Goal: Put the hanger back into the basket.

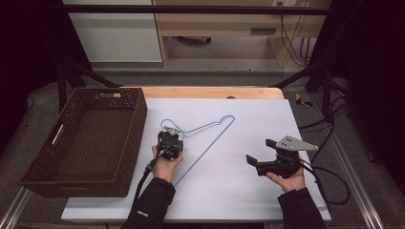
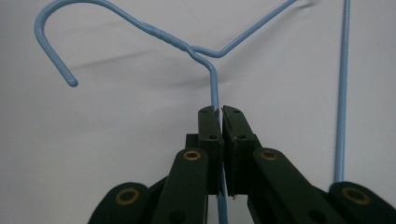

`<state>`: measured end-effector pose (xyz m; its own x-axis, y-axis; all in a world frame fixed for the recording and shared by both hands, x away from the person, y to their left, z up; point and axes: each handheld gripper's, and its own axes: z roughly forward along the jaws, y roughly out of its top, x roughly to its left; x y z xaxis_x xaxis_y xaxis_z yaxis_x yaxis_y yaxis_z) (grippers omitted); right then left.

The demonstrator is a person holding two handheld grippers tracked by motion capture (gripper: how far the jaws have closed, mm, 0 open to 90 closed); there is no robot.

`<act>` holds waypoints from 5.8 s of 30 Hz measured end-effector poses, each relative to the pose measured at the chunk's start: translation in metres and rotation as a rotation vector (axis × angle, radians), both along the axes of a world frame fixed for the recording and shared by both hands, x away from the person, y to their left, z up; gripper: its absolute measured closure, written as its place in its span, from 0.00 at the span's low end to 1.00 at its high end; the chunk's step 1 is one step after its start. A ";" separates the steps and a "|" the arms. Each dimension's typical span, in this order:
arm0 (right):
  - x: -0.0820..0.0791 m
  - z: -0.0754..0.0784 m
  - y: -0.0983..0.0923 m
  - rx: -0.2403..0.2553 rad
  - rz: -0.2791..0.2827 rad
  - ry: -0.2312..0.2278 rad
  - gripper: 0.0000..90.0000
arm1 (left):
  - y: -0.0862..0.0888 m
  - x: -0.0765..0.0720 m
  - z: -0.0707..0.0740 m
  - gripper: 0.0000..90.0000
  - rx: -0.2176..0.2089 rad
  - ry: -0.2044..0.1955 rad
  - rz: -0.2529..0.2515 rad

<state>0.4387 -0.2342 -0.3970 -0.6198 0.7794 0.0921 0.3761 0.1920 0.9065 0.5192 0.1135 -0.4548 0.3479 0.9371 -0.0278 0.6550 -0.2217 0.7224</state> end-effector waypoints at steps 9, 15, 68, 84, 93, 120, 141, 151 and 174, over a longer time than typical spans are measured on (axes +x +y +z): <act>0.012 -0.004 0.012 -0.017 0.015 0.012 0.07 | -0.001 -0.009 0.005 0.97 -0.020 -0.047 -0.022; 0.031 -0.005 0.034 -0.016 0.042 0.006 0.11 | -0.004 -0.015 0.009 0.97 -0.019 -0.088 -0.035; 0.134 -0.019 0.179 -0.035 0.186 0.063 0.44 | -0.008 -0.026 0.017 0.97 -0.015 -0.139 -0.083; 0.138 -0.025 0.192 -0.051 0.202 0.071 0.65 | -0.009 -0.028 0.018 0.97 -0.009 -0.156 -0.088; 0.139 -0.027 0.195 -0.060 0.208 0.089 0.83 | -0.010 -0.030 0.018 0.97 -0.016 -0.157 -0.094; 0.138 -0.025 0.192 -0.091 0.259 0.050 0.95 | -0.001 -0.035 0.030 0.98 -0.052 -0.197 -0.117; 0.133 -0.019 0.189 -0.097 0.278 0.033 0.95 | -0.005 -0.010 0.026 0.69 -0.005 0.056 -0.265; 0.131 -0.017 0.188 -0.100 0.282 0.031 0.95 | -0.005 -0.009 0.025 0.92 -0.010 0.084 -0.246; 0.088 0.020 0.125 -0.005 0.217 -0.032 0.72 | -0.007 -0.026 0.060 0.97 -0.040 -0.021 -0.216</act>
